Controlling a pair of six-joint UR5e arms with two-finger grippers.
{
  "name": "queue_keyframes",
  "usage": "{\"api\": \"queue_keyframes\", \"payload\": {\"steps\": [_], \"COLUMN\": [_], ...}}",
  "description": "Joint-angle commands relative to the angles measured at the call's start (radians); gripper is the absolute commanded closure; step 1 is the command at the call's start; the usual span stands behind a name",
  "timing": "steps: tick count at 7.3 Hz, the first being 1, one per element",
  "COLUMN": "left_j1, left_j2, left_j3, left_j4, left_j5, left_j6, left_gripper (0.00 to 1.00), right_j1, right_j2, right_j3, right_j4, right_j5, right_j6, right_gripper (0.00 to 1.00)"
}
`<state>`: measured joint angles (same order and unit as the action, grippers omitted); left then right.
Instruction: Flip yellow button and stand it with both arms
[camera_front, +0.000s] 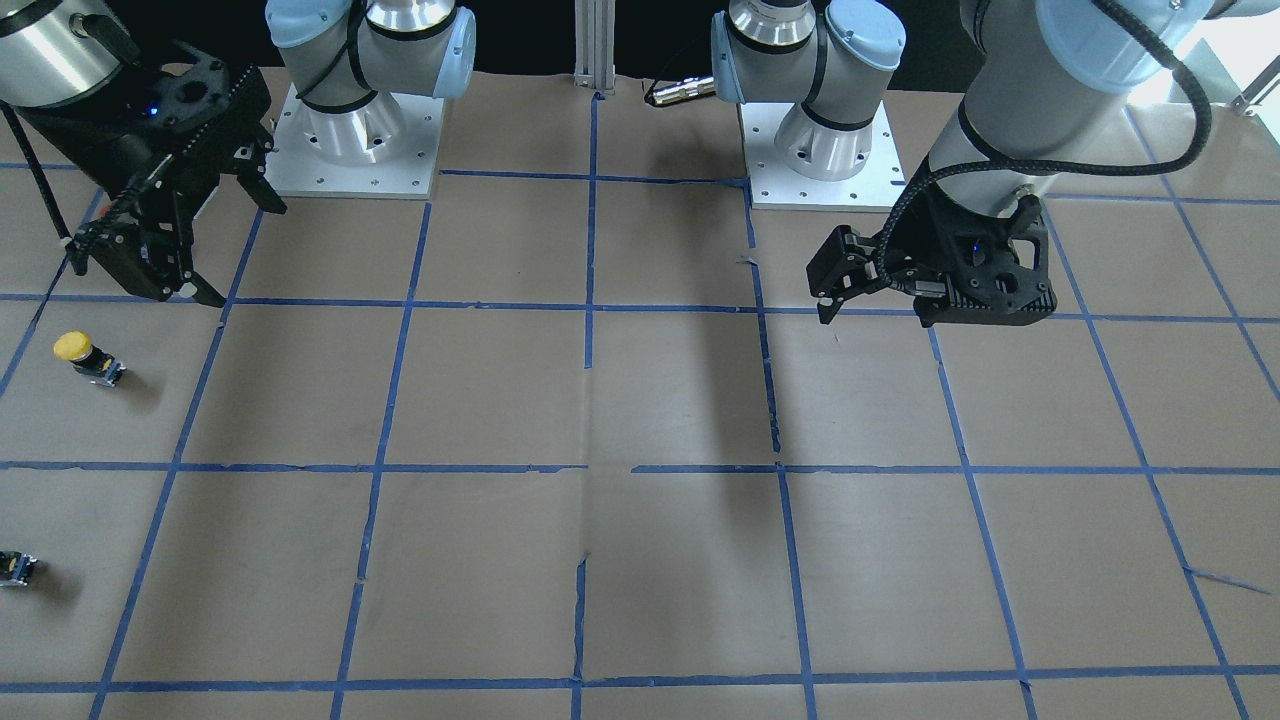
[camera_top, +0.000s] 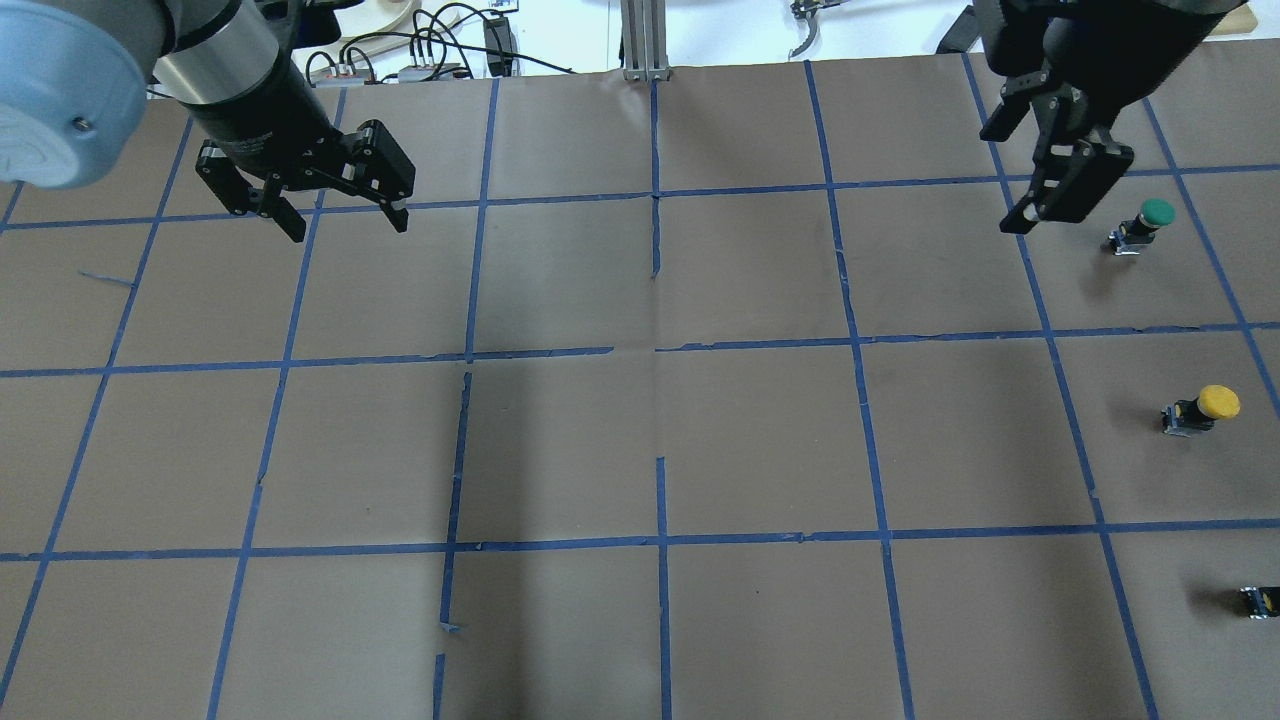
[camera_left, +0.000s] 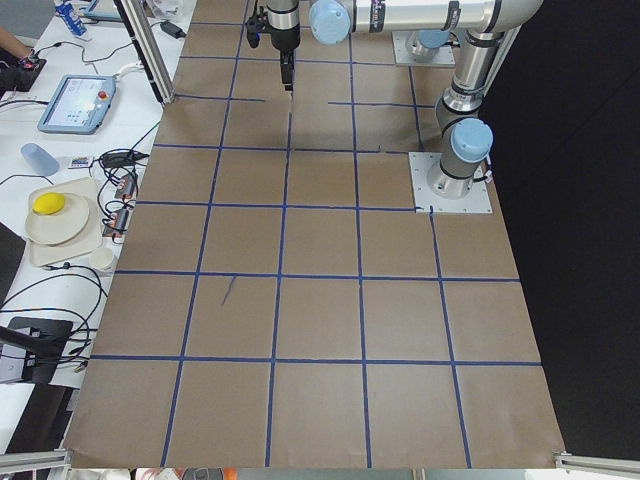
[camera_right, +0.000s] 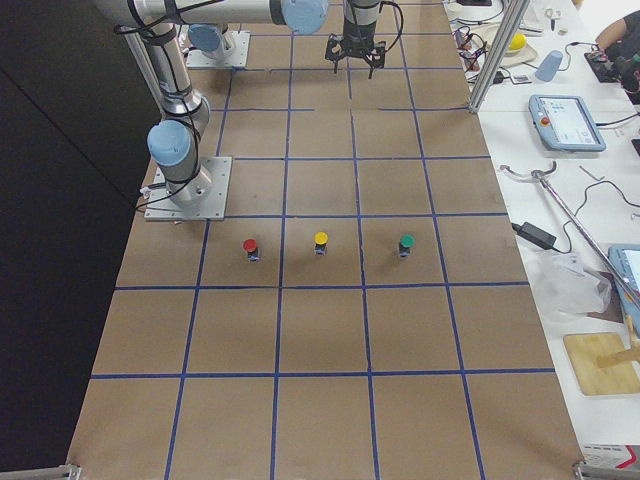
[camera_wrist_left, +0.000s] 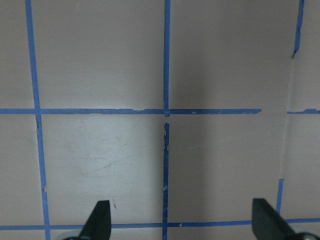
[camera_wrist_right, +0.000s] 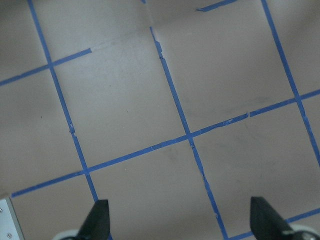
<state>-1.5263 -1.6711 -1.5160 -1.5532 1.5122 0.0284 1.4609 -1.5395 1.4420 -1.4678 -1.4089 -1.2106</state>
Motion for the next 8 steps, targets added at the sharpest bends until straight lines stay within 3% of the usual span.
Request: {"api": "queue_keyframes", "payload": {"steps": [1, 2, 5, 7, 8], "left_j1": [0.0, -0.001, -0.001, -0.001, -0.001], "left_j2": [-0.001, -0.001, 0.004, 0.005, 0.005], "left_j3": [0.0, -0.001, -0.001, 0.0, 0.0], "left_j4": [0.001, 0.001, 0.001, 0.001, 0.001], "left_j5": [-0.001, -0.001, -0.001, -0.001, -0.001], "left_j6": [0.001, -0.01, -0.01, -0.007, -0.004], "left_gripper": [0.0, 0.0, 0.0, 0.0, 0.0], "right_j1": [0.06, 0.119, 0.127, 0.128, 0.13], "right_j2": [-0.028, -0.036, -0.042, -0.048, -0.053], "right_j3": [-0.012, -0.015, -0.012, 0.008, 0.038], "right_j4": [0.026, 0.056, 0.047, -0.079, -0.094], "right_j5": [-0.021, -0.074, -0.166, -0.151, -0.15], "right_j6": [0.39, 0.599, 0.927, 1.154, 1.178], "right_gripper": [0.0, 0.0, 0.0, 0.0, 0.0]}}
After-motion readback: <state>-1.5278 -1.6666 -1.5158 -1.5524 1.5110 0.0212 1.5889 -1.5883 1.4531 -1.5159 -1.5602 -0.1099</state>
